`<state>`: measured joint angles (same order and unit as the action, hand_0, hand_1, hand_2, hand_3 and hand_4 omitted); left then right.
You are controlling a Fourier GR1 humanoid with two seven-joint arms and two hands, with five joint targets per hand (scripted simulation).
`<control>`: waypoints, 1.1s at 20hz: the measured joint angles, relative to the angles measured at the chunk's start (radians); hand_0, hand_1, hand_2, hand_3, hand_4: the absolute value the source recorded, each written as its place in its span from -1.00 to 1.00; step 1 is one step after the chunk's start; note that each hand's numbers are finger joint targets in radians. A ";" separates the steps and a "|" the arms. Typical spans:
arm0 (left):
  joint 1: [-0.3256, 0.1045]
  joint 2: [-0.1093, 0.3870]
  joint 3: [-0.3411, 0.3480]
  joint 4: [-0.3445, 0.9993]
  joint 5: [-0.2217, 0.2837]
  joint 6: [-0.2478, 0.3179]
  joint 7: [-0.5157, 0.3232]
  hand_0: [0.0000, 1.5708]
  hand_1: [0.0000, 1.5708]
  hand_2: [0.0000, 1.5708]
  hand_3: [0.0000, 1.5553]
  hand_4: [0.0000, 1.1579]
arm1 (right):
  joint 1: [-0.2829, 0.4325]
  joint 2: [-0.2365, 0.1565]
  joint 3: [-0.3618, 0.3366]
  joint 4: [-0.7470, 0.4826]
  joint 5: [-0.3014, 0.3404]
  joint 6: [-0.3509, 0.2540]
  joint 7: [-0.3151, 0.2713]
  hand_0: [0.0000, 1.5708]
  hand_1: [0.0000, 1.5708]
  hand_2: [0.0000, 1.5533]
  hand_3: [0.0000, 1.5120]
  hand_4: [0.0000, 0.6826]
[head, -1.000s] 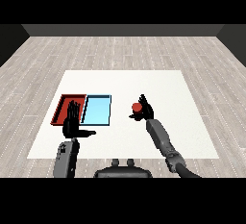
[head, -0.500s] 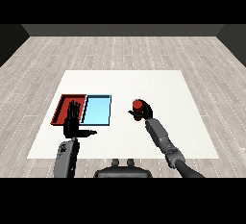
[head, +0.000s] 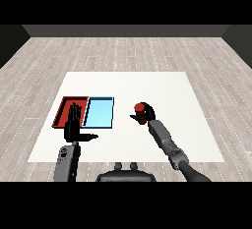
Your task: Pick the red can and put it in the red box
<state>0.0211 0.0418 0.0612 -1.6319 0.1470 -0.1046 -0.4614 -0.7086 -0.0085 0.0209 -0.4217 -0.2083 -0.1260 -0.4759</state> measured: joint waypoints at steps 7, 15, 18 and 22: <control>-0.009 0.005 0.013 0.011 0.004 -0.002 -0.006 -1.00 -1.00 -1.00 -1.00 -1.00 | 0.019 -0.002 0.037 -0.076 -0.002 -0.042 0.046 0.95 0.95 0.89 0.85 0.70; -0.016 0.007 0.008 0.003 0.011 -0.010 0.017 -1.00 -1.00 -1.00 -1.00 -1.00 | 0.069 -0.017 0.034 -0.268 0.017 -0.057 0.065 0.97 0.97 0.88 0.83 0.70; -0.002 -0.002 -0.012 -0.018 -0.008 0.001 0.028 -1.00 -1.00 -1.00 -1.00 -1.00 | 0.118 -0.015 0.054 -0.392 0.019 -0.080 0.090 0.93 0.93 0.88 0.83 0.78; -0.006 -0.007 -0.040 -0.022 -0.037 0.005 0.027 -1.00 -1.00 -1.00 -1.00 -1.00 | 0.186 -0.049 0.061 -0.562 0.019 -0.068 0.124 0.96 0.96 0.89 0.85 0.83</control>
<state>0.0146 0.0352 0.0215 -1.6534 0.1100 -0.0996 -0.4341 -0.5221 -0.0573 0.0817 -0.9837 -0.1892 -0.1935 -0.3514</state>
